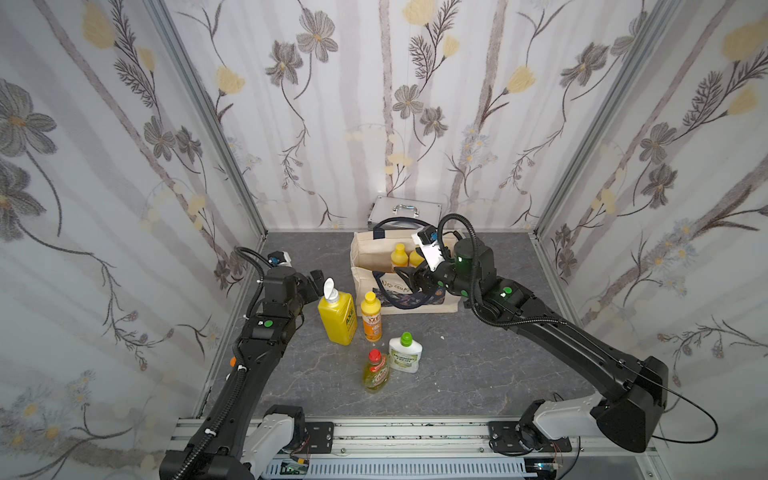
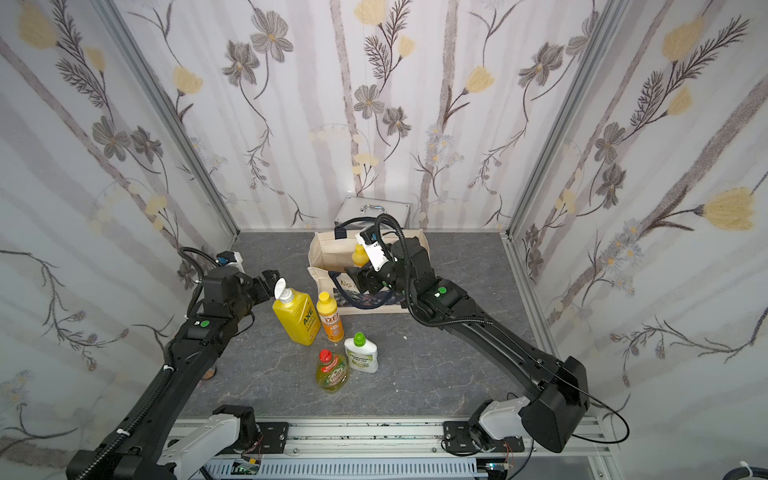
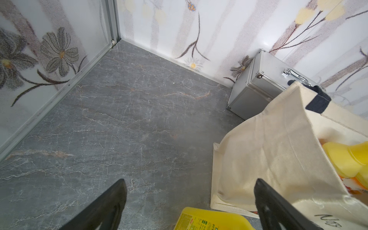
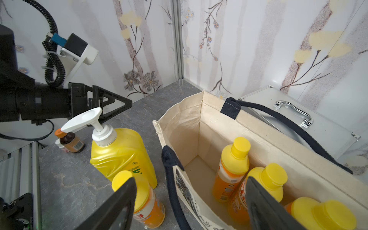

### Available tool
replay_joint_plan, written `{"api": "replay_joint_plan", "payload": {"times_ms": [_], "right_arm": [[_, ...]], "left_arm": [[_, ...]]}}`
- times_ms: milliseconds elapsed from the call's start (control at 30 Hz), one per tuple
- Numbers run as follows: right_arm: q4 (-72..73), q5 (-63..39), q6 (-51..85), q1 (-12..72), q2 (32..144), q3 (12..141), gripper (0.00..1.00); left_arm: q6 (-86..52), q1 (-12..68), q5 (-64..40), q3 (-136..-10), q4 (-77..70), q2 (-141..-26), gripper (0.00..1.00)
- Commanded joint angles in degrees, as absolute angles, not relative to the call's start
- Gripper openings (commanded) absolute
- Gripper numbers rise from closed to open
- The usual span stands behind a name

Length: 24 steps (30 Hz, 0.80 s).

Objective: Pack dish soap into the shopping bag
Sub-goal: Pick up the bottle of dish soap at the center of the board.

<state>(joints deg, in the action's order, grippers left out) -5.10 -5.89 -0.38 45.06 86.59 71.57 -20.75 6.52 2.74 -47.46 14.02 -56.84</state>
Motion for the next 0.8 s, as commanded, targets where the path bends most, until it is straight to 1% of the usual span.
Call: {"api": "replay_joint_plan", "payload": {"times_ms": [0, 167, 333, 567, 767], "right_arm": [[-3.16, -9.08, 1.34, 47.83, 85.98, 68.86, 0.81], [2.66, -12.36, 4.02, 51.12, 85.44, 63.9, 0.77], [1.71, -13.49, 4.7, 51.91, 82.17, 59.0, 0.76], [-0.09, -11.9, 5.67, 54.54, 74.71, 50.19, 0.78], [-2.05, -8.53, 6.0, 57.34, 73.87, 47.47, 0.78]], "left_arm": [[-20.56, 6.46, 2.99, -48.42, 13.61, -56.52, 1.0], [-20.56, 6.5, 2.99, -48.48, 14.08, -55.69, 1.0], [-20.61, 6.5, 3.34, -49.37, 14.88, -54.45, 1.0], [-20.3, 6.5, 3.45, -49.13, 14.46, -55.01, 1.0], [-20.47, 6.5, 3.05, -48.95, 14.07, -55.68, 1.0]]}}
